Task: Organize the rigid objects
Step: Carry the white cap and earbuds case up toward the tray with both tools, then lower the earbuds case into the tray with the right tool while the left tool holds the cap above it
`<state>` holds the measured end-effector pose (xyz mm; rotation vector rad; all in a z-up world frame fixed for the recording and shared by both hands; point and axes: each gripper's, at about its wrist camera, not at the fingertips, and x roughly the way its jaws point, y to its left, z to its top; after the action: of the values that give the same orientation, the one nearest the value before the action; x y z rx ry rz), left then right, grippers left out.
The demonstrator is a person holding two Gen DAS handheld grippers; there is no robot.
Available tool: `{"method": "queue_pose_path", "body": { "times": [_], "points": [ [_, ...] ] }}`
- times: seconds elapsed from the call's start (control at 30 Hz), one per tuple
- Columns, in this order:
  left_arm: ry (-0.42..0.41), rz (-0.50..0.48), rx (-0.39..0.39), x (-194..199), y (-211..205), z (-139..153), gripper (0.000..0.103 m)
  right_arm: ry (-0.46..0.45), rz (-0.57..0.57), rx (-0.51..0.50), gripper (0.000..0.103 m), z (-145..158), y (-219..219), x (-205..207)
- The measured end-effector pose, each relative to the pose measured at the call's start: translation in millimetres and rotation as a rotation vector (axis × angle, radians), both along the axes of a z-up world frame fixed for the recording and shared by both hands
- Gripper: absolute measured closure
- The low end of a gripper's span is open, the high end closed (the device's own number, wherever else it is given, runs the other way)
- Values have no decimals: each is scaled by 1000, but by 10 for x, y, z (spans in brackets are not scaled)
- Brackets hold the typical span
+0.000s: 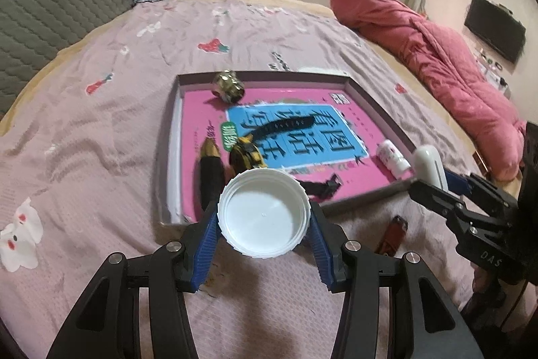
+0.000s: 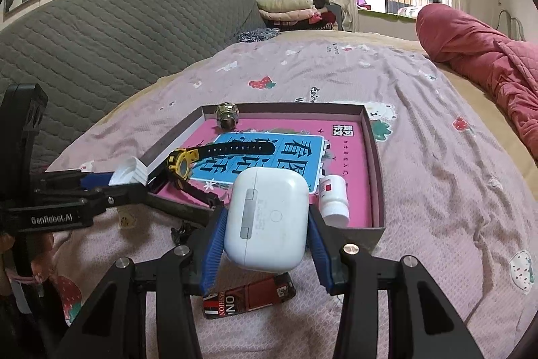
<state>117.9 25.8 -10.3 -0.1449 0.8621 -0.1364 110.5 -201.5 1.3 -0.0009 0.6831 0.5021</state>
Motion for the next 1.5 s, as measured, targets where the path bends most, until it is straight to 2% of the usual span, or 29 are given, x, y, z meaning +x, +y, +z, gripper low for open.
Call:
{"method": "queue_pose_path", "body": {
  "times": [0.6,1.5],
  "points": [
    [-2,86,-17,250,265,-37,51,-46,-66,-5,56,39,-47,221],
    [31,52,13,480,110,-218,51,-25,-29,-87,56,-148,133,523]
  ]
}}
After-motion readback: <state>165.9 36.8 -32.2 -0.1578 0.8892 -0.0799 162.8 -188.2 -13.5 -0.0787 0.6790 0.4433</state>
